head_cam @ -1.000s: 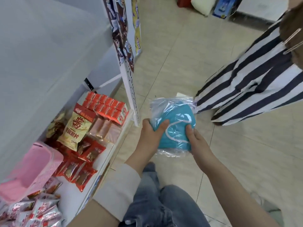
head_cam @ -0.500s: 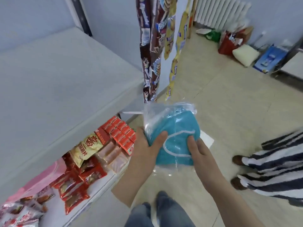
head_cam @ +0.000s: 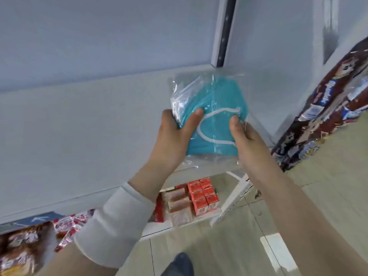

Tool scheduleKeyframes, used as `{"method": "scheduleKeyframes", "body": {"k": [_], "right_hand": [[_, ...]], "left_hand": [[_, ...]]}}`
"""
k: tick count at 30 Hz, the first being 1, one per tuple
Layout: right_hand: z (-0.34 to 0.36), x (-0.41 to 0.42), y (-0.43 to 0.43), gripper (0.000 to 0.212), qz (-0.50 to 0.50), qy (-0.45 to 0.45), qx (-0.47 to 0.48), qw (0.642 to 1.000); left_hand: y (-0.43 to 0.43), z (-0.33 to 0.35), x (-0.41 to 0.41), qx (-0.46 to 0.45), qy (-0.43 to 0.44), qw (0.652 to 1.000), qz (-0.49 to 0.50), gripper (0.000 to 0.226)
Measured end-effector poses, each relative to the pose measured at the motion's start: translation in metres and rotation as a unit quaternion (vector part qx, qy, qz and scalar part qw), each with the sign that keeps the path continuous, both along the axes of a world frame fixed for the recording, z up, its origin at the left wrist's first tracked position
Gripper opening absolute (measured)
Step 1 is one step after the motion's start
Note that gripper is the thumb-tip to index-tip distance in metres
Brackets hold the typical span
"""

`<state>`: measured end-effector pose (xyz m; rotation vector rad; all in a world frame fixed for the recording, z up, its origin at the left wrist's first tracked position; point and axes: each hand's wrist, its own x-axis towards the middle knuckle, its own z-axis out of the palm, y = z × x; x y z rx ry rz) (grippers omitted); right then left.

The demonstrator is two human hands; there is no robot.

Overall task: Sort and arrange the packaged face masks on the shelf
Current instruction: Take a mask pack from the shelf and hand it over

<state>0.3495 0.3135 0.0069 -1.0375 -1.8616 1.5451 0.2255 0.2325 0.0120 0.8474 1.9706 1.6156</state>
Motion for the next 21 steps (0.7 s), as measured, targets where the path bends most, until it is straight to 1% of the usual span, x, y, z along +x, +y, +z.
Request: {"method": "scheduleKeyframes", "body": {"k": [3,5,7,9,11,13,15,18,21], "right_hand": [[0.0,-0.039,0.024,0.043,0.003,-0.019,-0.021,1.0],[-0.001,-0.059,0.042,0.048,-0.009,-0.032,-0.047,0.998],[-0.001,-0.075,0.057,0.049,-0.028,-0.029,-0.066,0.997],[0.0,-0.089,0.072,0.045,-0.047,-0.025,-0.067,0.996],[0.002,-0.102,0.086,0.036,-0.062,-0.017,-0.067,0.996],[0.002,-0.115,0.099,0.03,-0.078,-0.018,-0.071,0.994],[0.003,-0.127,0.115,0.031,-0.092,-0.031,-0.067,0.993],[0.002,-0.144,0.144,0.044,-0.113,-0.046,-0.065,0.99],[0.0,-0.163,0.17,0.053,-0.115,-0.07,-0.051,0.99]], "left_hand": [[0.027,-0.003,-0.04,-0.03,-0.033,0.999,0.006,0.05],[0.045,-0.006,-0.059,-0.041,-0.062,0.997,0.01,0.058],[0.063,-0.009,-0.073,-0.052,-0.078,0.995,0.019,0.063],[0.08,-0.01,-0.083,-0.071,-0.089,0.993,0.026,0.068],[0.099,-0.013,-0.095,-0.078,-0.106,0.991,0.024,0.075],[0.115,-0.015,-0.106,-0.099,-0.104,0.989,0.028,0.08],[0.129,-0.015,-0.115,-0.106,-0.104,0.989,0.029,0.08],[0.154,-0.018,-0.13,-0.07,-0.123,0.989,0.035,0.073],[0.178,-0.022,-0.145,-0.069,-0.124,0.989,0.038,0.067]]}}
